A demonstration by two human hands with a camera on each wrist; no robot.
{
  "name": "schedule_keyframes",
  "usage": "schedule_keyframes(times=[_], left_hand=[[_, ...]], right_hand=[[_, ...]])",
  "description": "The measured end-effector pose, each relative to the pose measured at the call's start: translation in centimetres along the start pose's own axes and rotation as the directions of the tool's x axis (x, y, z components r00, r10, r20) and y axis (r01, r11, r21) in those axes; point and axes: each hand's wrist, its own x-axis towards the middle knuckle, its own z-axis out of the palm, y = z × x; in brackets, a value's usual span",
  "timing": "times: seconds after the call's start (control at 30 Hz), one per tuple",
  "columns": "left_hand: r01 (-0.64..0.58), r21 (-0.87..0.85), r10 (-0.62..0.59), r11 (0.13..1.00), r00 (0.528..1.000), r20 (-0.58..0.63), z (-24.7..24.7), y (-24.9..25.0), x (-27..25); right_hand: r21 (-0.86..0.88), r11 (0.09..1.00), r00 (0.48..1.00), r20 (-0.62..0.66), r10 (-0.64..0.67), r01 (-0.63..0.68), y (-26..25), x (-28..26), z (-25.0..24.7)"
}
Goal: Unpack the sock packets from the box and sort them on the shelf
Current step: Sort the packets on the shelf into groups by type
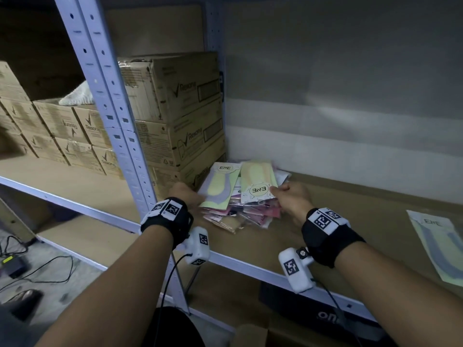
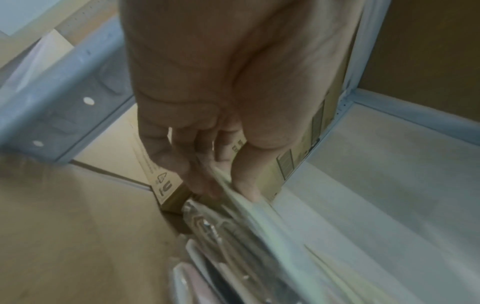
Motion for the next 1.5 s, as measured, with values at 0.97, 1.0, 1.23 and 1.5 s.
schedule_keyframes(times=[0.97,1.0,1.23,1.5], left_hand=[[-0.287,-0.732,0.471,0.618,0.881,0.052,11.3,11.9,-14.9],[-0.289,-0.728,0.485,0.622,0.872,0.069,12.2,12.4,-15.4],[-0.244,-0.761,0.556,0.600,0.812,0.177,18.5,15.2,-18.5],[-0.251,-0.750,0.574,0.613,0.793,0.204,21.7,16.7,-19.7]], right_hand=[[0.317,0.923,0.903,-0.424,-0.069,0.219,6.2,-11.4,-23.2],[0.318,0.924,0.898,-0.435,-0.059,0.215,6.8,-11.9,-24.1],[0.333,0.925,0.864,-0.503,0.009,0.185,10.7,-13.9,-29.1],[0.316,0.936,0.841,-0.539,0.046,0.152,13.2,-14.0,-31.3]])
